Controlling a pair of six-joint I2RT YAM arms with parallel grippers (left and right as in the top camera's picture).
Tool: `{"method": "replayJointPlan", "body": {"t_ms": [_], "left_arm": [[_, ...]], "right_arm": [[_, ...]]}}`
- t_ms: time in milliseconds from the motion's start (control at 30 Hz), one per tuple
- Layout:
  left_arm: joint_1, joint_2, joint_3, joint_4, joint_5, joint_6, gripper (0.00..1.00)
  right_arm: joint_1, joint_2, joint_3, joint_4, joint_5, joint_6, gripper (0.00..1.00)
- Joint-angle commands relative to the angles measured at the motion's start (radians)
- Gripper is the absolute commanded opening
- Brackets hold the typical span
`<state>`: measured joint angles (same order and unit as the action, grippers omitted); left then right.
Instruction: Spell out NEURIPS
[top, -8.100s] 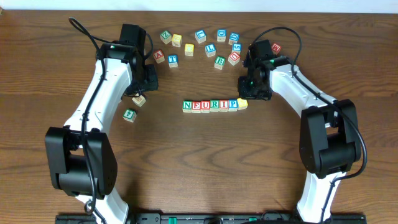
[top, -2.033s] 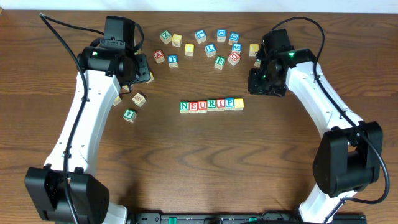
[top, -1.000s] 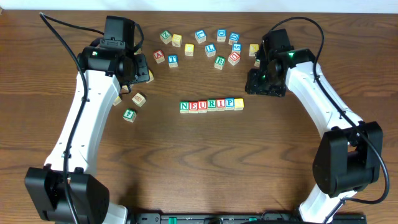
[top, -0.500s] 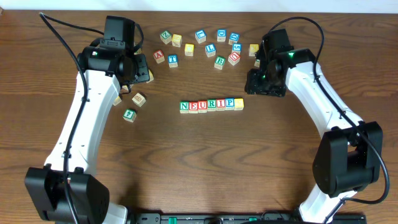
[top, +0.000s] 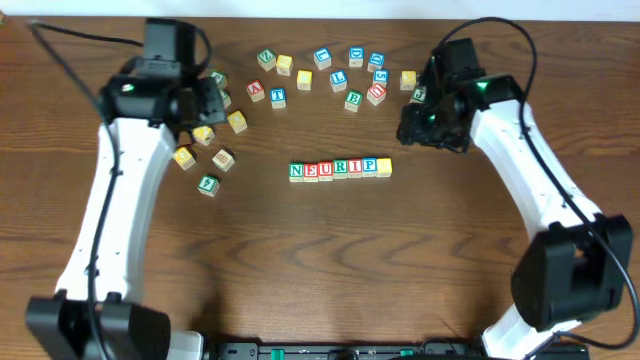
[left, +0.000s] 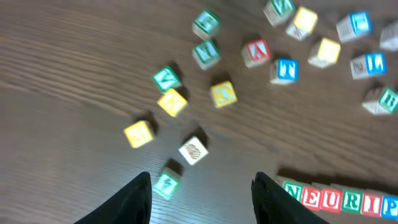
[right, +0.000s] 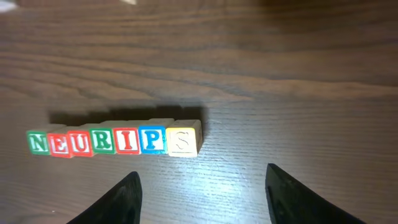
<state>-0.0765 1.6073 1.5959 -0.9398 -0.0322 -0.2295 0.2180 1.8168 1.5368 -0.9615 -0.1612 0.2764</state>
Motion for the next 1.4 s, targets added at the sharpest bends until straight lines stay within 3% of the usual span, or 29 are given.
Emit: {"method": "replayJointPlan", "body": {"t_ms": [0,267,533,800,967,1367], "left_arm": [[0.063,-0.084,0.032,-0.006,-0.013,0.016,0.52],[0.16,-0.136,0.032,-0.01,-0.013,0.016,0.52],[0.173,-0.135,0.032,-0.016,-0.013,0.016,0.52],[0.173,-0.135,0.032,-0.017,-0.013,0.016,0.71],[0.172,-0.135,0.031,-0.024,-0.013,0.016,0.96],[0.172,-0.135,0.031,-0.047,-0.013,0.016,0.98]], "right_arm": [[-0.037,-0.068,0.025,-0.012,0.002,-0.013,0.6],[-0.056,-0.098,0.025,-0.02,0.006,-0.017,0.67],[-0.056,-0.098,0.025,-0.019,0.008,-0.017,0.69],[-0.056,-0.098,0.025,-0.021,0.021,-0.016,0.79],[-0.055,-0.098,0.025,-0.021,0.021,-0.016,0.87],[-0.056,-0.126,0.046,-0.018,0.021,-0.016,0.98]]}}
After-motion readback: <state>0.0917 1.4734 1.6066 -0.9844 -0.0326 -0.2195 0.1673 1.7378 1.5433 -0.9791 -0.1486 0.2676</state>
